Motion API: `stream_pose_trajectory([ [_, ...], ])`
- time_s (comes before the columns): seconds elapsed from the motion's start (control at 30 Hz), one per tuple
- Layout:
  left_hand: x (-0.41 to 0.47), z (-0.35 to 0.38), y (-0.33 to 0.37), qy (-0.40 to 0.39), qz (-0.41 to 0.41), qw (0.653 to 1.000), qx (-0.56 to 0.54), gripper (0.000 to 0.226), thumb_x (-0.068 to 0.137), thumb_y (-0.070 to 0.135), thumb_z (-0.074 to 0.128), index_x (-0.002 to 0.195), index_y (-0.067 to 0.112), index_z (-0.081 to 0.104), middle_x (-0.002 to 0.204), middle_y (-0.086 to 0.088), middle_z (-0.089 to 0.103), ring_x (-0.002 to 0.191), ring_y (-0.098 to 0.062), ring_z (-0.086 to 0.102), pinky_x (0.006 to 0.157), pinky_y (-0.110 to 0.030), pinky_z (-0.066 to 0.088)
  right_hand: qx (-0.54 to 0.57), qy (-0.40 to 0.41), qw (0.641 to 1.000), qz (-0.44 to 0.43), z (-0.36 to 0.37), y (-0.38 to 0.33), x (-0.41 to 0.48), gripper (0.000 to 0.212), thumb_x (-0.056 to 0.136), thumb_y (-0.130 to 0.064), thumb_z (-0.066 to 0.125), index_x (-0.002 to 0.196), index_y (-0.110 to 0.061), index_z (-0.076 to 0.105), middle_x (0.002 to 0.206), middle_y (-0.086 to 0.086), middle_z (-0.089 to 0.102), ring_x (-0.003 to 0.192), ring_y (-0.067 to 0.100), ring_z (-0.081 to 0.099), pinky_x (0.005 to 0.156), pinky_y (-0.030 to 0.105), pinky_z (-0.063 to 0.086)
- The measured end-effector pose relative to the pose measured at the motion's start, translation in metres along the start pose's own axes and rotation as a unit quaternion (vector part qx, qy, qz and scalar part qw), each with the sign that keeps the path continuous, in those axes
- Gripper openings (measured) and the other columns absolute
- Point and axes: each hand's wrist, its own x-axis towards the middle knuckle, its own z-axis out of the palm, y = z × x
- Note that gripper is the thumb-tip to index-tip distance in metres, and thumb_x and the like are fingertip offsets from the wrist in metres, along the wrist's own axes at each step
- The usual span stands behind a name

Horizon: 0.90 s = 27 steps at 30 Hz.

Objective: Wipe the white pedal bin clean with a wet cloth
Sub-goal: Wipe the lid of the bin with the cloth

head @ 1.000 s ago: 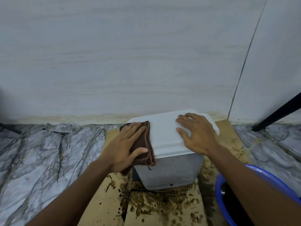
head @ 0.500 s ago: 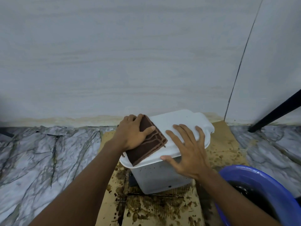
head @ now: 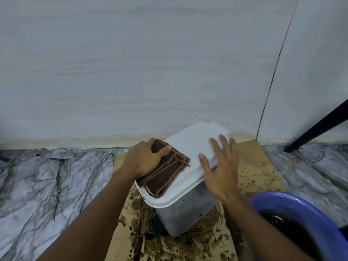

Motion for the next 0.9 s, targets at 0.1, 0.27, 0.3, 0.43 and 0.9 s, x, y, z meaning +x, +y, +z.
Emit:
stream_pose_trajectory([
  [0.1,0.007,0.003,-0.005,0.002,0.006,1.0,-0.02,0.079,0.089,0.084,0.039,0.139,0.027,0.06,0.132,-0.002,0.068,0.104,-0.022,0.064,0.094,-0.041,0.051,0.08,0.018,0.989,0.123,0.019,-0.024,-0.027,0.084,0.092,-0.062,0.045,0.161,-0.031,0.008,0.165,-0.016,-0.024,0.151,0.006,-0.024,0.126,0.05,0.01],
  [0.27,0.008,0.006,0.001,0.009,0.027,0.998,-0.051,0.068,0.085,0.086,0.04,0.11,0.031,0.072,0.102,0.007,0.074,0.085,-0.012,0.067,0.079,-0.034,0.055,0.168,0.093,0.955,0.228,0.034,-0.05,-0.033,0.101,0.089,-0.043,0.07,0.159,-0.036,-0.003,0.162,-0.017,-0.031,0.154,0.008,-0.007,0.107,0.021,0.021],
  [0.3,0.008,0.005,0.002,0.012,0.027,0.998,-0.052,0.065,0.086,0.084,0.042,0.106,0.031,0.073,0.098,0.007,0.074,0.084,-0.012,0.067,0.077,-0.033,0.055,0.177,0.104,0.95,0.233,0.036,-0.052,-0.031,0.1,0.089,-0.041,0.072,0.16,-0.036,0.001,0.163,-0.016,-0.027,0.152,0.003,-0.006,0.105,0.018,0.021],
  [0.43,0.01,-0.003,0.002,0.025,0.011,0.997,-0.075,0.061,0.085,0.083,0.048,0.096,0.029,0.074,0.087,0.008,0.074,0.077,-0.013,0.07,0.068,-0.028,0.053,0.176,0.104,0.955,0.215,0.04,-0.05,-0.019,0.098,0.086,-0.039,0.075,0.161,-0.029,0.012,0.167,-0.013,-0.016,0.152,0.005,0.0,0.108,0.017,0.017],
  [0.9,-0.041,0.03,0.012,0.133,-0.021,0.991,-0.021,0.09,0.095,0.074,0.038,0.163,0.019,0.017,0.16,-0.007,0.042,0.142,-0.031,0.044,0.112,-0.05,0.044,0.161,-0.177,0.97,0.047,0.03,-0.016,0.042,0.06,0.099,-0.029,0.062,0.153,-0.038,0.037,0.169,-0.006,-0.008,0.155,0.017,-0.011,0.126,0.051,0.009],
])
